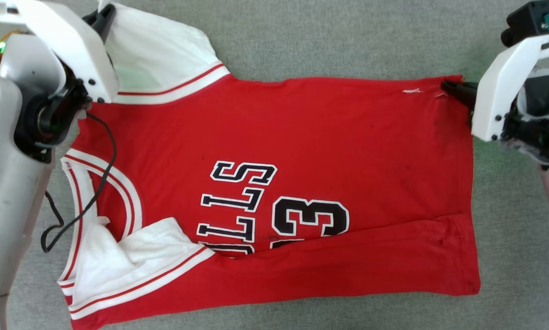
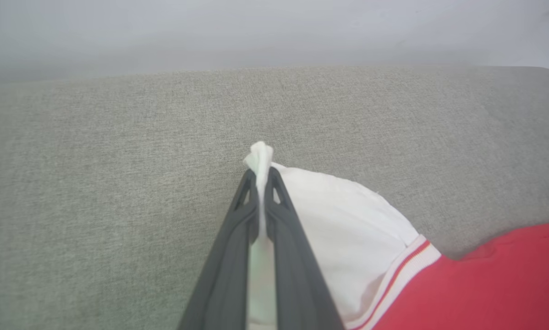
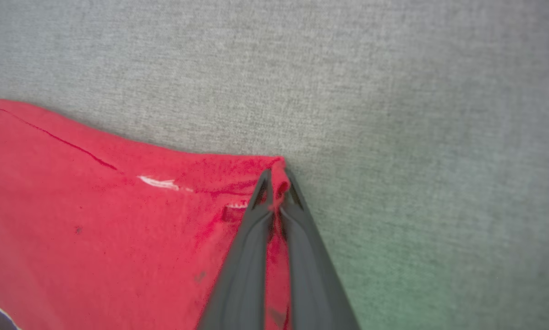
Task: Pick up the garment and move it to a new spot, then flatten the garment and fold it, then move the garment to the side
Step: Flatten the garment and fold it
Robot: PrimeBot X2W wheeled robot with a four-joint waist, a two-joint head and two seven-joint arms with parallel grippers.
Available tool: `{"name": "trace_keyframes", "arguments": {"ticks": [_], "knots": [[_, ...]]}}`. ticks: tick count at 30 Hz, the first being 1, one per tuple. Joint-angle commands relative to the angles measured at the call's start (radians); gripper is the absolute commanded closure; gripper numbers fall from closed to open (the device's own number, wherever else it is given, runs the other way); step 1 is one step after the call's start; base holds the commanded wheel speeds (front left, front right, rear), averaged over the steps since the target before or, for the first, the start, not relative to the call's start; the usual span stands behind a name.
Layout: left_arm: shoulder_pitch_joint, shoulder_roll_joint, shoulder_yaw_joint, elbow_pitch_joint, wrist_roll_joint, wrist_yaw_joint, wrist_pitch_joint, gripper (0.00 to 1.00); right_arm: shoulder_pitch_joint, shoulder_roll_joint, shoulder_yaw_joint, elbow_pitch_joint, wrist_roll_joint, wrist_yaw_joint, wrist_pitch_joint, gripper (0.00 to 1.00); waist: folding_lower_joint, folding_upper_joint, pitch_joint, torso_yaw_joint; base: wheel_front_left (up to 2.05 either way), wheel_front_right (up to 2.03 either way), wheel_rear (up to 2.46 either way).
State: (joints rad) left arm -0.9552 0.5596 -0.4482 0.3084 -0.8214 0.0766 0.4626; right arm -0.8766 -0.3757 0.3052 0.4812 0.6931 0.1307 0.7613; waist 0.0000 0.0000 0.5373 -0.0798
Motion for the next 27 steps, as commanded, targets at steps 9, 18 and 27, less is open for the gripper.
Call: {"name": "trace_keyframes", "arguments": {"ticks": [9,18,27], "knots": [[0.253,0.030,0.070,-0.112,-0.037,0.057,-0.145,1.00,0.169,-0.003,-0.087,-0.185,-0.038,0.000,-0.128,1.00,0.0000,0.0000,-0.131,0.007,0.00,0.00,0.00],[0.619,0.034,0.117,-0.251,-0.081,0.135,-0.267,1.00,0.455,0.047,-0.190,-0.340,-0.100,0.000,-0.201,1.00,0.0000,0.0000,-0.228,0.014,0.00,0.00,0.00],[0.878,0.037,0.153,-0.353,-0.126,0.209,-0.308,1.00,0.646,0.098,-0.259,-0.380,-0.123,0.000,-0.250,1.00,0.0000,0.0000,-0.259,0.014,0.00,0.00,0.00]]}}
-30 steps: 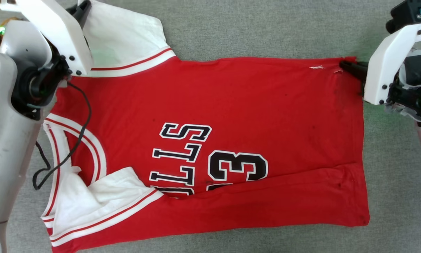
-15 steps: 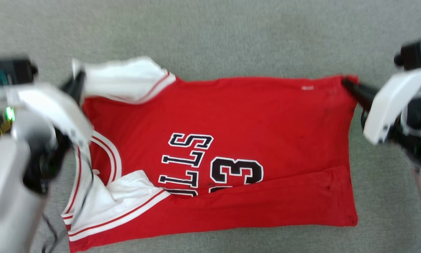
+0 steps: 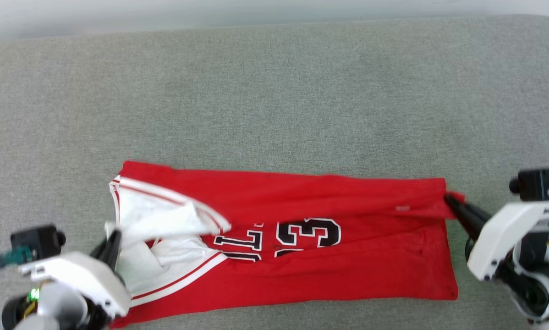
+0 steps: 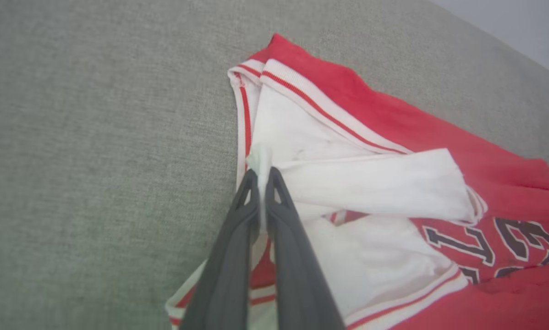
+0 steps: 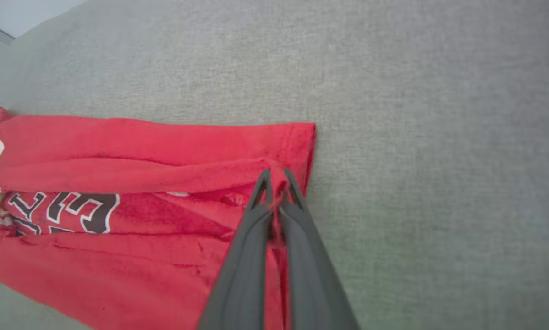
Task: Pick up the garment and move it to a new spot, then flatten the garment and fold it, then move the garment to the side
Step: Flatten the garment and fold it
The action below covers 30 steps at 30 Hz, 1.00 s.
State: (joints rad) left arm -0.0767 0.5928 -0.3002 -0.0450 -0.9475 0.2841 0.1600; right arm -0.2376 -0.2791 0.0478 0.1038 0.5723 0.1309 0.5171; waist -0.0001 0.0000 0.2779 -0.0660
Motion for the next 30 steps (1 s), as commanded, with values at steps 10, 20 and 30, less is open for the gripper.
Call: {"name": "trace_keyframes", "arguments": {"ticks": [10,20,30], "knots": [[0.148,-0.035,-0.019,0.020,-0.043,0.024,0.004,1.00,0.142,0.057,-0.008,0.038,-0.012,0.000,-0.041,0.56,0.0001,0.0000,-0.008,-0.005,0.00,0.00,0.00],[0.052,-0.089,-0.059,0.038,0.071,-0.015,-0.155,0.00,0.140,0.071,0.013,0.032,-0.025,-0.001,-0.240,0.00,0.0001,0.0000,-0.041,-0.002,0.00,0.00,0.00],[-0.049,-0.113,-0.105,-0.060,0.268,0.031,-0.321,0.00,0.139,0.040,-0.086,-0.051,-0.046,-0.001,-0.128,0.00,0.0001,0.0000,-0.083,0.006,0.00,0.00,0.00]]}}
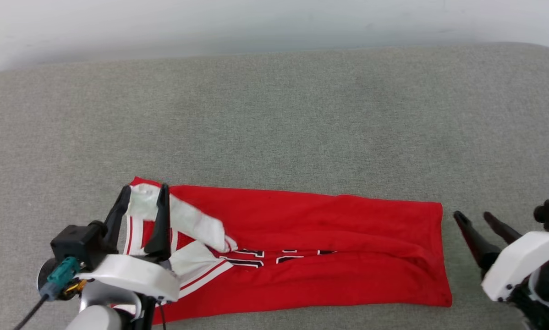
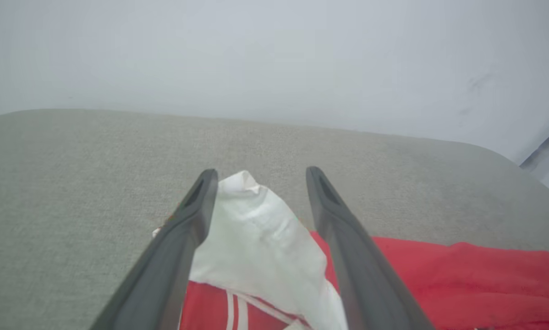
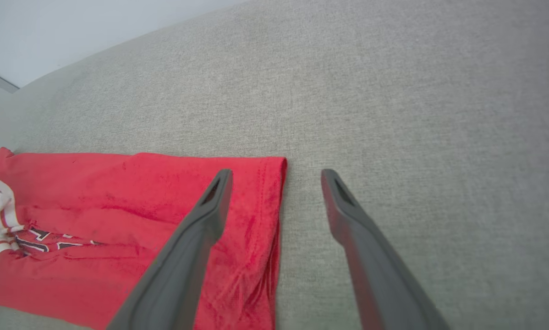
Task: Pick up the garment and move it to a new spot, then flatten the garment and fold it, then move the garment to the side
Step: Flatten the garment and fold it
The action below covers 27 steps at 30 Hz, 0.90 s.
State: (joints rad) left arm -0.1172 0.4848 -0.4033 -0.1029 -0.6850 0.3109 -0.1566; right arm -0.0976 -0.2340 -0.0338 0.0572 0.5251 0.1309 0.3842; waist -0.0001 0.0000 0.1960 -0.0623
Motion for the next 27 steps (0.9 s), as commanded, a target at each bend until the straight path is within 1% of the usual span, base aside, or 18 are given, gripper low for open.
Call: {"name": "trace_keyframes", "arguments": {"ticks": [1,5,9,12,21,22,23,24,27], "knots": [[-0.018,-0.010,-0.008,-0.015,0.026,0.011,-0.018,0.00,-0.003,-0.012,-0.020,-0.009,-0.006,-0.001,0.035,0.00,0.0001,0.0000,-0.003,0.004,0.00,0.00,0.00],[-0.042,-0.031,-0.036,-0.049,0.086,0.035,-0.050,0.00,-0.010,-0.034,-0.065,-0.012,-0.015,-0.001,0.162,0.00,0.0001,0.0000,0.000,0.019,0.00,0.00,0.00],[-0.051,-0.056,-0.056,-0.065,0.128,0.054,-0.072,0.00,-0.008,-0.031,-0.077,-0.001,-0.006,0.000,0.259,0.00,0.0001,0.0000,0.014,0.044,0.00,0.00,0.00],[-0.048,-0.073,-0.057,-0.075,0.147,0.060,-0.087,0.00,-0.005,-0.017,-0.064,0.025,0.005,0.000,0.292,0.00,0.0001,0.0000,0.027,0.066,0.00,0.00,0.00],[-0.045,-0.104,-0.077,-0.073,0.179,0.035,-0.103,0.00,-0.013,0.021,0.010,0.190,0.083,0.000,0.343,0.00,0.0001,0.0000,0.048,0.121,0.00,0.00,0.00],[-0.044,-0.106,-0.077,-0.070,0.180,0.034,-0.104,0.00,-0.011,0.025,0.023,0.201,0.093,0.000,0.352,0.01,0.0001,0.0000,0.048,0.124,0.00,0.00,0.00],[-0.043,-0.108,-0.076,-0.066,0.181,0.031,-0.105,0.00,-0.009,0.028,0.035,0.205,0.104,0.001,0.356,0.60,0.0001,0.0000,0.048,0.127,0.00,0.00,0.00],[-0.041,-0.111,-0.076,-0.063,0.182,0.027,-0.105,0.00,-0.008,0.031,0.043,0.206,0.113,0.001,0.359,1.00,0.0001,0.0000,0.047,0.128,0.00,0.00,0.00],[-0.032,-0.118,-0.071,-0.054,0.180,0.025,-0.106,0.00,-0.004,0.025,0.061,0.189,0.130,0.001,0.360,1.00,0.0001,0.0000,0.041,0.129,0.00,0.00,0.00]]}}
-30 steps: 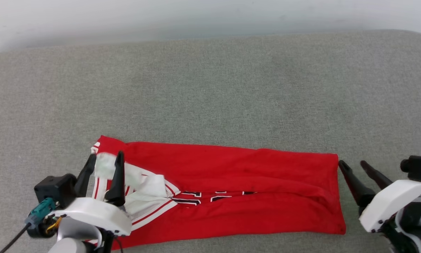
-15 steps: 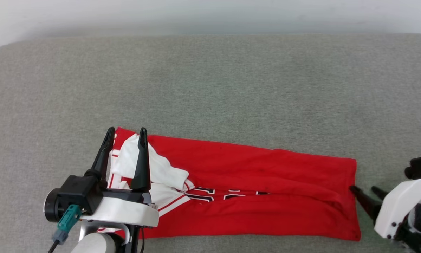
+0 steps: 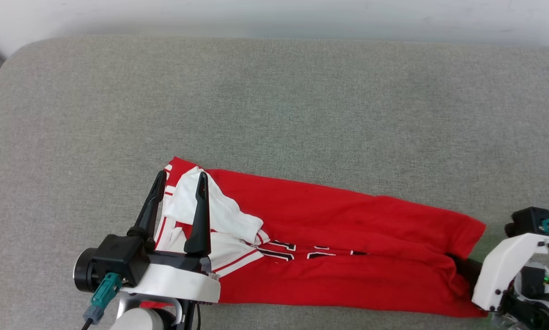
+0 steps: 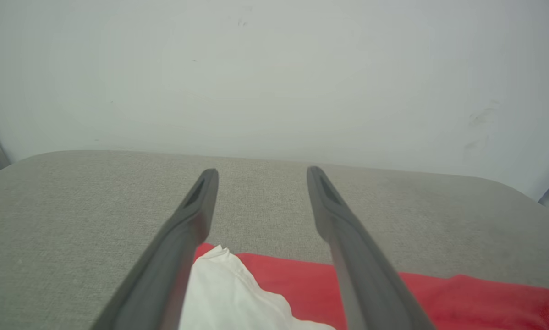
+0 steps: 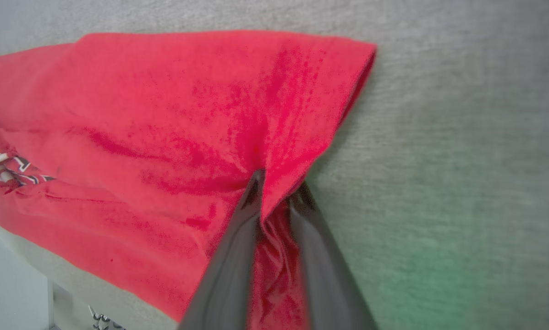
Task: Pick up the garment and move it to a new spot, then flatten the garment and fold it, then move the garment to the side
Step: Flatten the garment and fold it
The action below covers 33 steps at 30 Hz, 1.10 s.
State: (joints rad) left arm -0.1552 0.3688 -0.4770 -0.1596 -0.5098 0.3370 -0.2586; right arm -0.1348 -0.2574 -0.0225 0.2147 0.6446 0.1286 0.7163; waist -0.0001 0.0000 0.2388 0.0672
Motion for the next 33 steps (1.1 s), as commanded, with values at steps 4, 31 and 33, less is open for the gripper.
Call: {"name": "trace_keyframes", "arguments": {"ticks": [4,31,33], "knots": [[0.015,-0.006,0.012,0.009,0.005,-0.008,-0.006,0.00,0.024,0.013,0.046,-0.024,0.013,0.003,0.002,1.00,0.0001,0.0000,-0.012,-0.007,0.00,0.00,0.00],[0.051,0.013,0.034,0.000,0.014,-0.001,-0.008,0.00,0.063,-0.016,-0.371,-0.182,-0.035,0.002,0.071,1.00,0.0001,0.0000,-0.032,-0.089,0.00,0.00,0.00],[0.050,0.009,0.033,0.000,0.013,-0.001,-0.008,0.00,0.046,0.036,-0.385,-0.188,0.029,0.002,0.136,1.00,0.0001,0.0000,-0.030,-0.090,0.00,0.00,0.00]]}}
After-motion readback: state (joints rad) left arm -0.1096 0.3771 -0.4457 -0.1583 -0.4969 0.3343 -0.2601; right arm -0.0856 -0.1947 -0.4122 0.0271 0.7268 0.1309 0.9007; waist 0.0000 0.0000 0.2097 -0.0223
